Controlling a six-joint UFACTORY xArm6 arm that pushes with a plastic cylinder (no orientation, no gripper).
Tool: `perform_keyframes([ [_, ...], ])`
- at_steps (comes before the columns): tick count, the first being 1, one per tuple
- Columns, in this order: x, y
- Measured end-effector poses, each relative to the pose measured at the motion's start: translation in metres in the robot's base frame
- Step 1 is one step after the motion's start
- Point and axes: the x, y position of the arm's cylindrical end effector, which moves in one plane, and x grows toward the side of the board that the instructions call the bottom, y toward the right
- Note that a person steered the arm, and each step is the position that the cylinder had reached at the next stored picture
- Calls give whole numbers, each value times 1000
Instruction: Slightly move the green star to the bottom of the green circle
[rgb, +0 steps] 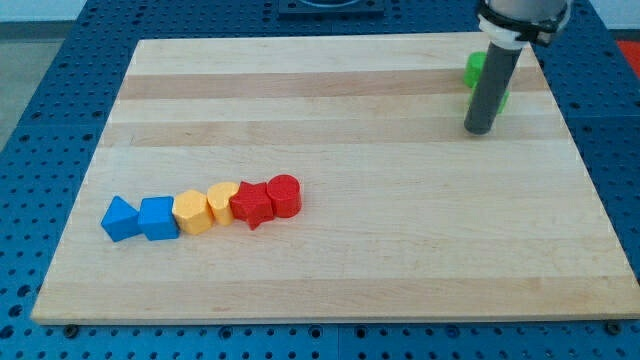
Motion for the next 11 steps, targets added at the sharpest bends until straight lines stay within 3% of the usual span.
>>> perform_keyframes([
  [2, 6, 0],
  [3, 30, 10],
  [5, 3, 48],
  [7, -7, 48],
  [9, 39, 15],
  [11, 8, 8],
])
